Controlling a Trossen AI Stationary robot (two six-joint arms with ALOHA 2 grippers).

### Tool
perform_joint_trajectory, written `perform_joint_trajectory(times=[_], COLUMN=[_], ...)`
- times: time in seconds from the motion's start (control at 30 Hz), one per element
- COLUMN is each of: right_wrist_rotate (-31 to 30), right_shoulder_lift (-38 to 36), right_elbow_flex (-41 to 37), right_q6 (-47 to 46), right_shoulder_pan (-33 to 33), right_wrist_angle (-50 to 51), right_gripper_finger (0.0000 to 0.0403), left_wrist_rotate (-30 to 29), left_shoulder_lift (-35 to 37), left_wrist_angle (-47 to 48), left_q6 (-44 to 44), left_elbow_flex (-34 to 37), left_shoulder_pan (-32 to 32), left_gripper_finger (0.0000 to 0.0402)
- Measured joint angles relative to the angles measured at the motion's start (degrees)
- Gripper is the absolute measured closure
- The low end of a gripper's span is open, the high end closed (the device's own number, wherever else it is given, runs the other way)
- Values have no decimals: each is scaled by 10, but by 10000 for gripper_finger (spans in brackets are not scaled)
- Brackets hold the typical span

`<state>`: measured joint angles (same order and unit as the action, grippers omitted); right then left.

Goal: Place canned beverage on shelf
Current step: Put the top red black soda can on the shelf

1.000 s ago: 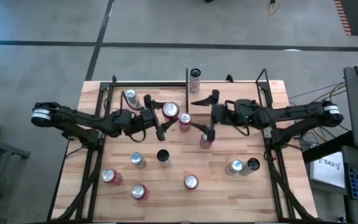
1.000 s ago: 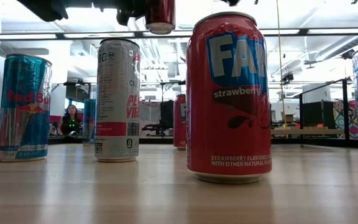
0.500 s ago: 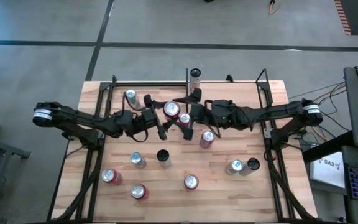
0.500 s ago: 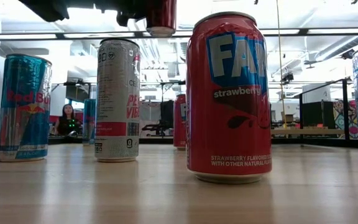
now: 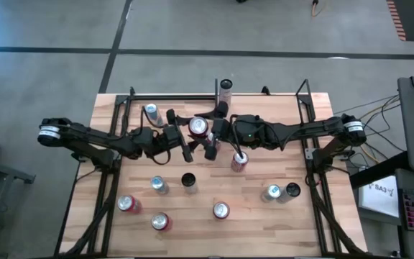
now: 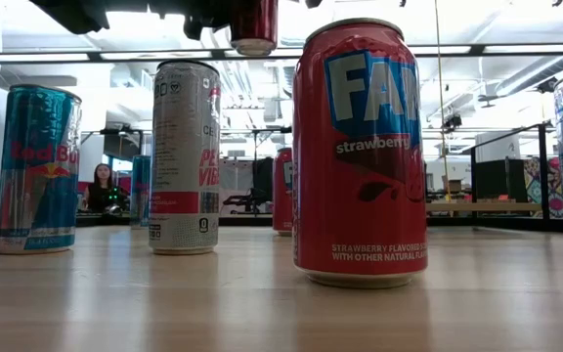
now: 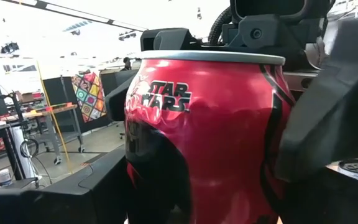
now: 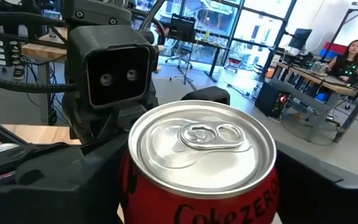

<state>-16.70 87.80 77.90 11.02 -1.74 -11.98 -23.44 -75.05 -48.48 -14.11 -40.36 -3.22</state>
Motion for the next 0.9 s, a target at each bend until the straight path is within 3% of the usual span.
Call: perform_joint_trajectory(times=[0.07, 0.27, 0.43, 0.7, 0.9], right_wrist_rotate=[1, 2, 6, -2, 4], right_shoulder_lift=[0, -2, -18, -80, -162], right_elbow_flex=[0, 0, -1, -14, -84], right_q6=[-2, -19, -18, -9, -27], right_shoulder_pan=[0, 1, 11, 58, 96], right_wrist_angle=[1, 13, 43, 146, 176], right_gripper_finger=[112, 112, 112, 112, 112], left_wrist_rotate=[1, 2, 3, 5, 5], left_shoulder_lift=[0, 0, 3, 26, 56], left_wrist_angle=[0, 2, 7, 21, 52], left_q6=[0, -3, -4, 0, 7], left_elbow_flex=[0, 0, 0, 3, 6], left_shoulder_pan=[0, 0, 0, -3, -4], left_gripper_finger=[111, 72, 63, 60, 59])
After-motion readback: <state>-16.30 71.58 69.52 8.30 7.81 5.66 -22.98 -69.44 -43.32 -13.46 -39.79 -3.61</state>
